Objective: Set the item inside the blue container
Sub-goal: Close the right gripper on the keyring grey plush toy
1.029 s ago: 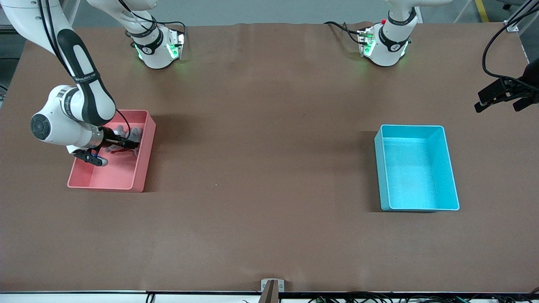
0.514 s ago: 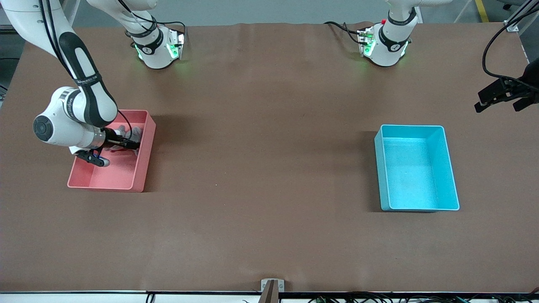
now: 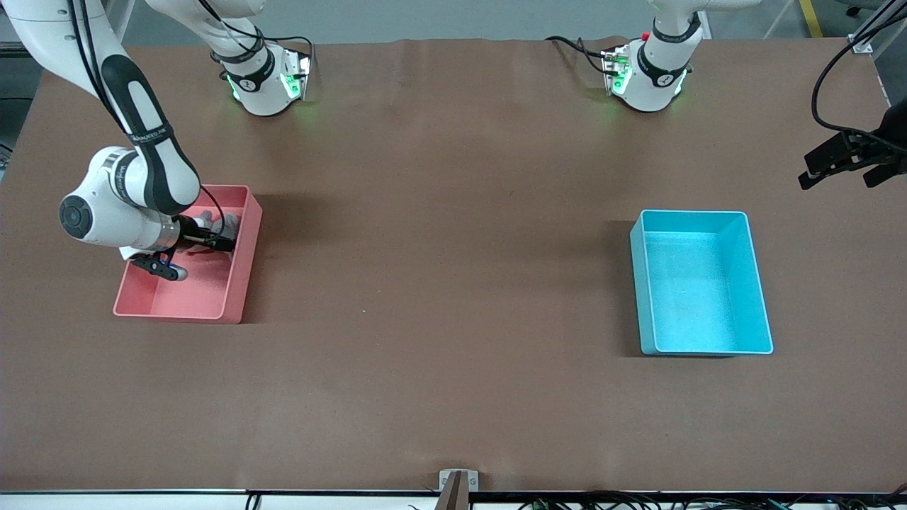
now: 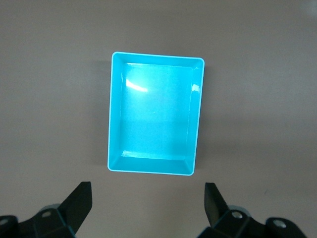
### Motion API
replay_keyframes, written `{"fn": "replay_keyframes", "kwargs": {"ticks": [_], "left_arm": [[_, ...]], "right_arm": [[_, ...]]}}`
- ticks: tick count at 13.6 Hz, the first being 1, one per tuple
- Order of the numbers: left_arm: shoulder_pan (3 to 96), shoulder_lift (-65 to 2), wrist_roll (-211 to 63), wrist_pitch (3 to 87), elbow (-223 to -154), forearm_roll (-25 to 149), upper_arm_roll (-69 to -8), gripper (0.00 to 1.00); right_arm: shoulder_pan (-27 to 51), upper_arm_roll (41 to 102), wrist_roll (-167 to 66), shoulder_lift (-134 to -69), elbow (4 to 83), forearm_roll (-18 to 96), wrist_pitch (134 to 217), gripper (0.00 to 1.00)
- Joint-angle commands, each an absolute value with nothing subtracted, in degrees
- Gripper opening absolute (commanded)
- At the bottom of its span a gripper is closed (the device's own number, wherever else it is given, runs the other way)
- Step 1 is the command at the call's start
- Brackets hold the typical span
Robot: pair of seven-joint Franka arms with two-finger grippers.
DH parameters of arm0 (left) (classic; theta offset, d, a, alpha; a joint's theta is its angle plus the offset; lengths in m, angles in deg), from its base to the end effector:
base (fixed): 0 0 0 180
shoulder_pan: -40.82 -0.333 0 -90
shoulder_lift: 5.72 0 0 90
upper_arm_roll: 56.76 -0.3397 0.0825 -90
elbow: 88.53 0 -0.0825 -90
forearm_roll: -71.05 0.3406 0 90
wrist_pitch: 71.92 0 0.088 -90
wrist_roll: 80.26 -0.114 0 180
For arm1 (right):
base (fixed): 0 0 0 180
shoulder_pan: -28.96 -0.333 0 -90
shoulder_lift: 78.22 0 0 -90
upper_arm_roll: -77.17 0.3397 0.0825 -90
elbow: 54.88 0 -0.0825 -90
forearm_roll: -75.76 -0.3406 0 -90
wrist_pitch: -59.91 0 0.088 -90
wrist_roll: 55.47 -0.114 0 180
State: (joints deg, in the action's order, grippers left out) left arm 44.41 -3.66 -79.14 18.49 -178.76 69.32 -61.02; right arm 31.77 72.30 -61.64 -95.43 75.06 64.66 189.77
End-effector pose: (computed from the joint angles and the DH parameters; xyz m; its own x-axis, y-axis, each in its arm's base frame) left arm 0.5004 0.0033 0.6583 0.9988 0.0315 0.0383 0.0302 -0.9990 0.0336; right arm 0.4805 -0.0588 0.2574 0.8837 -0.3537 -0.3064 -0.3852 -0.9216 -0.0473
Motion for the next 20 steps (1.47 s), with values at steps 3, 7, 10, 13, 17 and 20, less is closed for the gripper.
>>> {"fn": "replay_keyframes", "kwargs": {"ticks": [3,7,10,13,17,20], "left_arm": [[44.16,-4.05,-80.26,18.52,-178.18,68.68,-61.07,1.0],[44.07,-4.05,-80.26,18.52,-178.18,68.68,-60.98,1.0],[44.07,-4.05,-80.26,18.52,-178.18,68.68,-61.07,1.0],[44.07,-4.05,-80.26,18.52,-178.18,68.68,-61.07,1.0],[44.07,-4.05,-80.26,18.52,-178.18,68.68,-60.98,1.0],[44.07,-4.05,-80.26,18.52,-178.18,68.68,-61.07,1.0]], "right_arm": [[31.86,72.33,-61.19,-96.15,75.64,63.63,190.7,0.72],[31.95,72.25,-61.19,-96.15,75.56,63.63,190.52,0.64],[31.95,72.25,-61.19,-96.15,75.55,63.63,190.43,0.61],[31.95,72.33,-61.27,-96.15,75.55,63.63,189.82,0.57],[32.56,72.33,-61.28,-95.89,75.47,63.54,187.01,0.55],[32.56,72.33,-61.36,-95.8,75.29,63.54,185.51,0.55]]}}
